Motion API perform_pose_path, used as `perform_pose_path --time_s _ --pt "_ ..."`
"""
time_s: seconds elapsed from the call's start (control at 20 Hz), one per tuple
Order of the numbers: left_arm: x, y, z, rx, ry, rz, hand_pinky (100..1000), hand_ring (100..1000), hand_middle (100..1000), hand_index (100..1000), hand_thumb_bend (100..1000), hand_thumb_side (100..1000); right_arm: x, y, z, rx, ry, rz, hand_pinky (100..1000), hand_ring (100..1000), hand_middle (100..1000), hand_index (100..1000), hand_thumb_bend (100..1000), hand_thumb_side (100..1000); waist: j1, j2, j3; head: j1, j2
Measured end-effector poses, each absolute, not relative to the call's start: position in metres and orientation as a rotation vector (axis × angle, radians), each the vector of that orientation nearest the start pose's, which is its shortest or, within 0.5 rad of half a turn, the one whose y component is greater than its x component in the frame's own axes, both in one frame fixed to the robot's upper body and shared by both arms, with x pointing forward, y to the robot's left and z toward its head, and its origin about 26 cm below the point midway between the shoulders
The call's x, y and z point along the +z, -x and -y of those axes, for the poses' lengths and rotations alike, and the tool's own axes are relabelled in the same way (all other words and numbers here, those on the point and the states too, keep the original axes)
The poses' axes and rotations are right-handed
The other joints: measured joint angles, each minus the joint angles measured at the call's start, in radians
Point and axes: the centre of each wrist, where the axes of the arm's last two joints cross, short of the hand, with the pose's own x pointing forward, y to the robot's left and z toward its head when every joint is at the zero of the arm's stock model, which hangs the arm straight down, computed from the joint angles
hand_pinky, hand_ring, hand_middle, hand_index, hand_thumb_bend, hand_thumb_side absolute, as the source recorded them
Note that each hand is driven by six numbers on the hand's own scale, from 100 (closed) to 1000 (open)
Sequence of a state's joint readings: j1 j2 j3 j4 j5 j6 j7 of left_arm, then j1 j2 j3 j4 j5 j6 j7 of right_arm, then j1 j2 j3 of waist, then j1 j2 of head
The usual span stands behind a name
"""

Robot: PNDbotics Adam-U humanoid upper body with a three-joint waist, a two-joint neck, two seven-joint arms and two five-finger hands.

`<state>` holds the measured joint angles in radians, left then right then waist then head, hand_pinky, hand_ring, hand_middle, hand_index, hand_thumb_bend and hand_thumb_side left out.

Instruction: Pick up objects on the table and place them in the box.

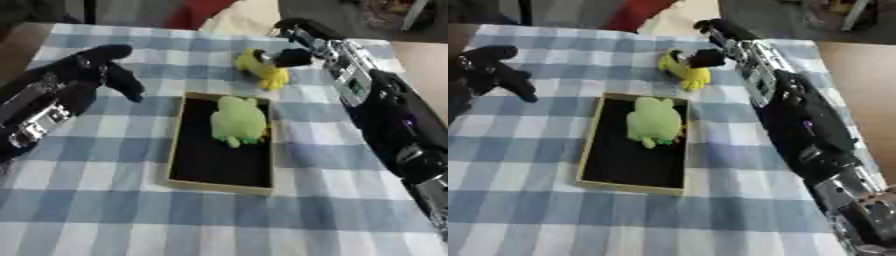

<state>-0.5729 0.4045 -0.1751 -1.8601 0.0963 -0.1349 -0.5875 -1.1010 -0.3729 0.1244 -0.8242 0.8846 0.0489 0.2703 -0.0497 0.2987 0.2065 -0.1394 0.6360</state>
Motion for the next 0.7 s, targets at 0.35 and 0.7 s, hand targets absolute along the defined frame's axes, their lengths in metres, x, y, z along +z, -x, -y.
perform_pose_path --time_s 0.35,0.7 --pt "0.238 -0.339 -0.210 -1.324 0.297 2.177 974 711 691 993 106 933 0.226 -0.501 0.231 1.208 0.953 1.415 844 824 879 966 430 776 -0.001 0.004 0.004 -0.006 -0.004" --pt "0.236 -0.339 -0.208 -1.329 0.305 2.169 975 710 691 994 107 939 0.216 -0.502 0.222 1.249 0.947 1.375 836 811 843 924 324 662 0.000 0.010 0.009 -0.013 -0.004"
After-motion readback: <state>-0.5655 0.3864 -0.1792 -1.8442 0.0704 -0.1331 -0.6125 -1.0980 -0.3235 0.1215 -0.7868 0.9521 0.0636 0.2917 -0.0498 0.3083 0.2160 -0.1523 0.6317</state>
